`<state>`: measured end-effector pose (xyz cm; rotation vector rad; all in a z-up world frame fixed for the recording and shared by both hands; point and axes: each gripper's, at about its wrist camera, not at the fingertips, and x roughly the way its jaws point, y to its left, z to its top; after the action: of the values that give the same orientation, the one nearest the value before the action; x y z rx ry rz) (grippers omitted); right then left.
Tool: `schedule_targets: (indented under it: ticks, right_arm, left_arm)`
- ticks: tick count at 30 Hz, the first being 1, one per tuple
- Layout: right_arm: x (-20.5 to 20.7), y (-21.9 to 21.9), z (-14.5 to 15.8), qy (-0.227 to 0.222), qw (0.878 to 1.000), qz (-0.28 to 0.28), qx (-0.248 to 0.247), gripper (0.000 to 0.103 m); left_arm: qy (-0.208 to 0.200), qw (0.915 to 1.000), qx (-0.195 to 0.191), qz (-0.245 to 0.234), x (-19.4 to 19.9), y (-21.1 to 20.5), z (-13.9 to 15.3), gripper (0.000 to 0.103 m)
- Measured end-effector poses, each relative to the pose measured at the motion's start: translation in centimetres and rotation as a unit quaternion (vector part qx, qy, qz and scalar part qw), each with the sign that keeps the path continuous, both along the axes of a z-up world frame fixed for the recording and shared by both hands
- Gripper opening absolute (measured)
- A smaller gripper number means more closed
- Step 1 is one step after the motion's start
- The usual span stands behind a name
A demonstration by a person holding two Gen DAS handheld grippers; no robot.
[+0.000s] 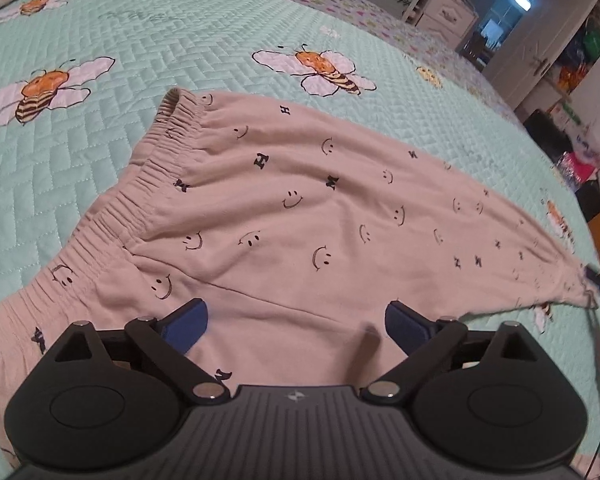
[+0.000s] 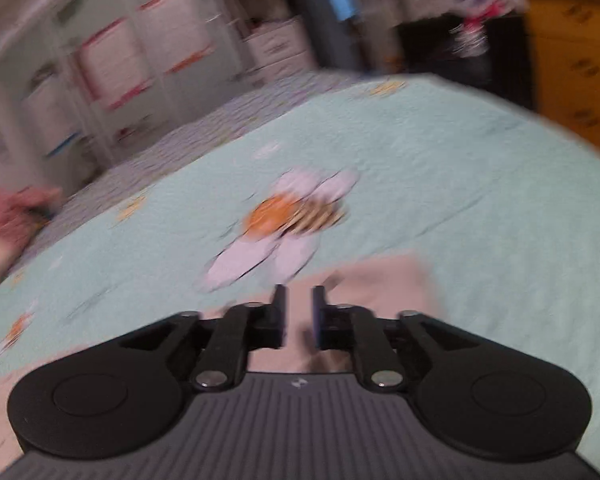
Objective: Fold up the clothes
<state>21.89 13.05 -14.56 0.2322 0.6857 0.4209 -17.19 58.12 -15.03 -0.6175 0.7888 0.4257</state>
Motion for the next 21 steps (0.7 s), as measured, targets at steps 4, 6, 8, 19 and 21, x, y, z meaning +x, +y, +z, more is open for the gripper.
schedule_targets:
  ticks: [4,6,8,19,21]
  right_arm:
    - [0.4,-4.0,-0.8,0.010,0.994,-0.101,0.044,0.000]
    - [-1.2,-6.2,0.4,0.008,0.986,-0.142,0.090,0.017]
    - [-3.7,-7.9,1.8,0.003,0.983,-0.133,0.123,0.026]
    - [-27.8,-20.4,5.1,0.025,0.993,0.001,0.114,0.067]
    - [-30.1,-20.6,4.3,0.029,0.995,0.000,0.092,0.067]
  left_arm:
    - [-0.004,1.0000,-0.005,0.003,0.1,0.0,0.0,0.103]
    - [-0.012,0.9998,-0.015,0.011,-0.2,0.3,0.0,0.103]
    - [-0.025,0.9991,-0.024,0.022,-0.6,0.5,0.0,0.102]
    - [-0.070,0.9974,-0.006,-0.019,-5.4,-5.3,6.3,0.082]
    - [-0.059,0.9977,-0.013,-0.030,-6.1,-6.5,6.7,0.082]
